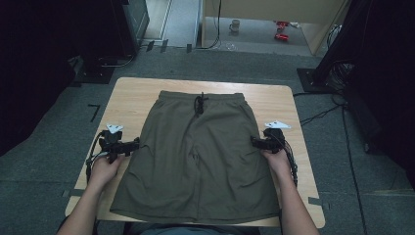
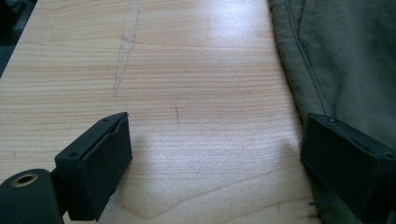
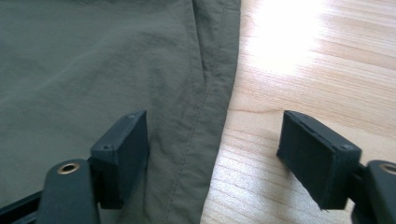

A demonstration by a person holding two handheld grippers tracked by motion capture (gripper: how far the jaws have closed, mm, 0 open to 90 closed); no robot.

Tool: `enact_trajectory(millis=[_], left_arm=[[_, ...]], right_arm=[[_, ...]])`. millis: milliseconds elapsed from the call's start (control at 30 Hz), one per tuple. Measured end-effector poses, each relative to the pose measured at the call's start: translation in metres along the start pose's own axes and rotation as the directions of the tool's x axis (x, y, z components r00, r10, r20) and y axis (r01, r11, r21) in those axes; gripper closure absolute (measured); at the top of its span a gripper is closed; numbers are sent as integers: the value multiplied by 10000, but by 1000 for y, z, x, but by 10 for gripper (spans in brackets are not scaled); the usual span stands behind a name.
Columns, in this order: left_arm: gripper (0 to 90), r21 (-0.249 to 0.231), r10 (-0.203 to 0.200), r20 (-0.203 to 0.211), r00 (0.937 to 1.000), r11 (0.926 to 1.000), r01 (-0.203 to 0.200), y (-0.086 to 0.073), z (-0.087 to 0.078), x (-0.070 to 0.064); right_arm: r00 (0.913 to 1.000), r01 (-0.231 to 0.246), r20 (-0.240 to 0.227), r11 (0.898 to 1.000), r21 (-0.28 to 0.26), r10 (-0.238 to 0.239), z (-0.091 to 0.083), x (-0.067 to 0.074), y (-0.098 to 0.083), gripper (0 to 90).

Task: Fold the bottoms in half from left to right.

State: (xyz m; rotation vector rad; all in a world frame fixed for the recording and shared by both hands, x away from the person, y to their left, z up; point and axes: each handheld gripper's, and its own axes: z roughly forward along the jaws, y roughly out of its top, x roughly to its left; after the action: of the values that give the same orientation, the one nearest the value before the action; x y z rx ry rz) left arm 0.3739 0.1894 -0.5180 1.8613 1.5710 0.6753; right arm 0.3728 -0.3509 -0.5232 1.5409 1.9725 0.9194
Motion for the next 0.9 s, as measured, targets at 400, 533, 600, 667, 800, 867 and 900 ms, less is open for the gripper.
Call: enact_trajectory(millis=[400,533,600,667,800,867,900], left_arm=[[89,27,147,122,9998,9999,-148,2,1,0],[89,23,135,117,9998,9999,-136,2,2,0],[89,22,136,118,9998,9999,-136,2,2,0],[90,23,152,137,9998,9999,-152,1,1,0],[91,5,587,592,9965,9983,-589,-1,-1,7],[90,21,727,721,9947,9973,-731,0,-1,10],[90,21,798,807,9935,9968,-802,0,0,12]], right_arm=[[9997,-166,175,9998,75,165,0,0,0,179],[9998,-147,165,9998,132,145,0,1,0,144],[9996,-186,211,9997,170,183,0,2,-1,135],[9992,-272,313,9995,170,266,0,3,-1,132],[9990,-308,340,9994,179,302,0,3,-1,131],[9990,-313,338,9993,178,307,0,3,-1,131],[9989,-324,347,9993,179,318,0,3,-1,132]])
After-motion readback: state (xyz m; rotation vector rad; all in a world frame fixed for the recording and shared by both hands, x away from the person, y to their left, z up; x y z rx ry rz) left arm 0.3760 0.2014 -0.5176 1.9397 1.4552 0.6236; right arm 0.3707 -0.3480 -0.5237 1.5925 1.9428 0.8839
